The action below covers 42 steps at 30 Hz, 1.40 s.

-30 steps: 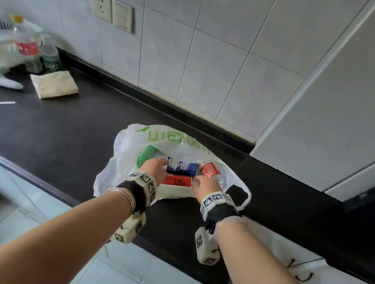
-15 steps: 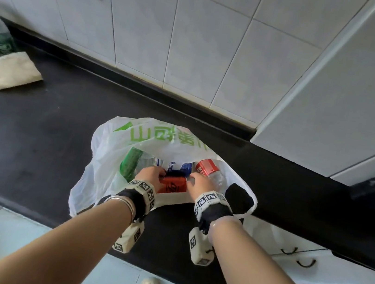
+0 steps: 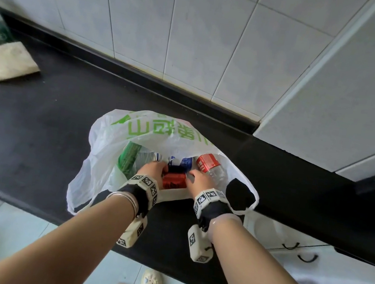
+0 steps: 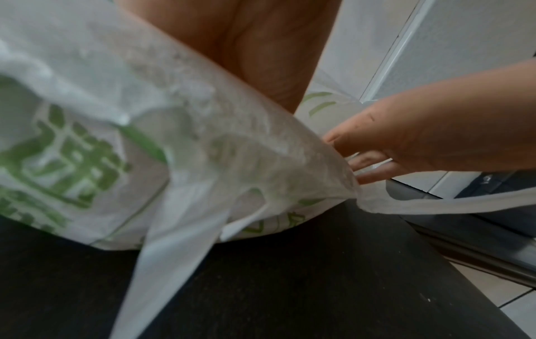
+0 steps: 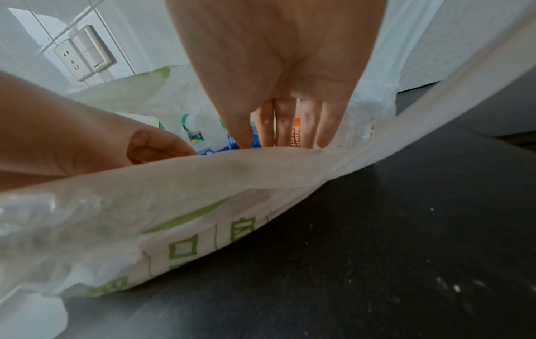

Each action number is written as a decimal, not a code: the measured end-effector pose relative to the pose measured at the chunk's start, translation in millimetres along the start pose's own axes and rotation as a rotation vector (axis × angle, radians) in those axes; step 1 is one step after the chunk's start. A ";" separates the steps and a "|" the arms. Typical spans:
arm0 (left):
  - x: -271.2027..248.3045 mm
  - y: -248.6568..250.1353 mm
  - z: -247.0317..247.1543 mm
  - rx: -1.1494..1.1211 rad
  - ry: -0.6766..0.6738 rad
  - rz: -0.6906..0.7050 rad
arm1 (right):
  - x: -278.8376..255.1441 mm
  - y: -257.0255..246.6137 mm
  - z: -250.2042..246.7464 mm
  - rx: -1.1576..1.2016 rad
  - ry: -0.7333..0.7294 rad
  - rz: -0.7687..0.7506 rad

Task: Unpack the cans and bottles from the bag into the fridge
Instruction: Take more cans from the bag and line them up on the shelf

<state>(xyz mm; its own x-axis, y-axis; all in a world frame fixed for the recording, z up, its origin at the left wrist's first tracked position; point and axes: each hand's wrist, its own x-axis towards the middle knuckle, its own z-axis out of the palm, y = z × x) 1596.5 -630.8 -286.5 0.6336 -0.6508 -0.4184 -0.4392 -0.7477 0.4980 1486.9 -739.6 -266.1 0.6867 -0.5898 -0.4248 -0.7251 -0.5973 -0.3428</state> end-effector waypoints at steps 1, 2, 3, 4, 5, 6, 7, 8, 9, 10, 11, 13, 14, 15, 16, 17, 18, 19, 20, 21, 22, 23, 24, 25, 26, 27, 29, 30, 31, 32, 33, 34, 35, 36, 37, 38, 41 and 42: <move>0.3 0.1 1.2 -0.002 -0.008 -0.008 | -0.1 0.4 0.1 0.006 -0.004 0.001; 0.4 0.6 2.0 -0.012 -0.015 -0.018 | -0.6 0.6 0.3 0.008 -0.009 0.004; 0.8 1.5 2.7 -0.020 -0.029 -0.027 | -0.7 1.3 0.7 0.005 -0.014 0.002; 1.4 2.1 4.2 -0.019 -0.045 -0.027 | -1.1 2.0 0.8 0.001 -0.019 0.004; 1.6 3.0 5.5 -0.013 -0.061 -0.021 | -1.1 3.2 1.4 -0.001 -0.021 0.005; 1.5 3.7 6.6 -0.001 -0.072 -0.009 | -1.5 4.2 1.6 -0.001 -0.027 0.009; 1.5 4.3 7.7 0.006 -0.085 0.002 | -1.1 5.9 2.4 0.001 -0.031 0.012; 0.6 4.8 8.9 0.010 -0.101 0.009 | -1.3 7.4 3.0 0.005 -0.037 0.016; 0.2 5.1 10.0 0.011 -0.115 0.014 | -1.3 8.9 3.8 0.009 -0.040 0.016; 0.2 5.0 10.0 0.009 -0.119 0.014 | -1.8 9.5 3.7 0.015 -0.042 0.018; -0.1 5.0 9.1 0.005 -0.120 0.008 | -2.3 9.8 3.5 0.024 -0.041 0.020; -2.2 5.1 5.7 -0.002 -0.113 0.003 | -3.9 9.9 1.6 0.037 -0.035 0.022; -3.8 5.2 3.3 -0.009 -0.096 0.004 | -4.9 9.8 -0.4 0.033 -0.025 0.021; -5.7 5.5 0.1 -0.023 -0.073 0.007 | -5.4 9.5 -3.1 0.025 -0.013 0.020; -9.5 5.7 -4.4 -0.043 -0.050 0.010 | -6.1 8.5 -6.1 0.008 -0.003 0.022; -12.7 5.6 -8.6 -0.070 -0.028 0.017 | -5.9 7.3 -8.7 -0.019 0.005 0.028; -16.5 5.0 -14.5 -0.102 -0.007 0.018 | -5.9 3.8 -11.9 -0.052 0.013 0.031; -19.2 4.4 -20.3 -0.137 0.011 0.011 | -5.4 -0.2 -14.5 -0.069 0.016 0.034; -23.1 2.8 -27.9 -0.169 0.036 -0.002 | -4.9 -7.3 -15.8 -0.067 0.013 0.022; -27.0 1.4 -35.4 -0.194 0.068 -0.016 | -3.5 -15.0 -15.1 -0.060 0.004 0.005; -30.6 -0.7 -43.3 -0.213 0.102 -0.026 | -2.3 -23.7 -13.8 -0.064 -0.006 -0.023; -33.6 -4.5 -49.9 -0.240 0.128 -0.030 | -1.9 -33.0 -11.6 -0.077 -0.015 -0.049; -37.6 -8.1 -56.9 -0.275 0.146 -0.032 | -1.8 -42.9 -9.1 -0.093 -0.021 -0.078; -41.3 -12.3 -64.2 -0.315 0.160 -0.034 | -1.9 -52.7 -6.6 -0.104 -0.029 -0.102; -44.8 -17.0 -71.8 -0.352 0.175 -0.032 | -1.9 -62.9 -4.4 -0.102 -0.039 -0.129; -48.7 -21.8 -80.0 -0.385 0.194 -0.036 | -1.2 -73.2 -1.1 -0.082 -0.050 -0.151; -54.2 -32.0 -96.2 -0.444 0.253 -0.040 | 0.3 -93.7 4.4 -0.031 -0.069 -0.190; -56.7 -37.2 -103.6 -0.471 0.281 -0.042 | 0.7 -104.1 6.5 -0.016 -0.081 -0.197; -58.4 -43.0 -109.7 -0.505 0.303 -0.047 | 1.7 -113.8 8.9 -0.010 -0.099 -0.191; -60.0 -48.6 -115.6 -0.547 0.319 -0.049 | 3.4 -122.6 11.0 -0.005 -0.116 -0.181; -61.6 -53.8 -120.6 -0.597 0.335 -0.050 | 5.8 -130.3 13.8 -0.001 -0.123 -0.159; -63.2 -58.6 -125.1 -0.640 0.352 -0.058 | 8.4 -137.1 17.0 0.011 -0.121 -0.131; -63.8 -63.2 -128.6 -0.670 0.377 -0.062 | 11.7 -142.1 21.1 0.035 -0.118 -0.096; -64.3 -67.1 -131.2 -0.691 0.400 -0.071 | 13.6 -146.2 24.3 0.060 -0.112 -0.064; -65.0 -70.2 -133.6 -0.714 0.415 -0.078 | 16.0 -149.7 28.4 0.085 -0.100 -0.035; -65.6 -72.8 -135.1 -0.737 0.428 -0.080 | 18.1 -152.2 32.2 0.107 -0.085 -0.017; -67.1 -77.6 -135.9 -0.748 0.452 -0.084 | 23.3 -160.5 38.0 0.206 -0.038 0.020; -67.6 -78.2 -135.4 -0.742 0.453 -0.082 | 24.9 -163.3 38.4 0.237 -0.029 0.029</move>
<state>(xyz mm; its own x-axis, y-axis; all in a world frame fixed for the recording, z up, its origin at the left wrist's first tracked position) 1674.2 -510.5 -194.3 0.9066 -0.3654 -0.2110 0.0473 -0.4088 0.9114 1620.4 -635.9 -252.8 0.6662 -0.5869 -0.4601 -0.7386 -0.4339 -0.5160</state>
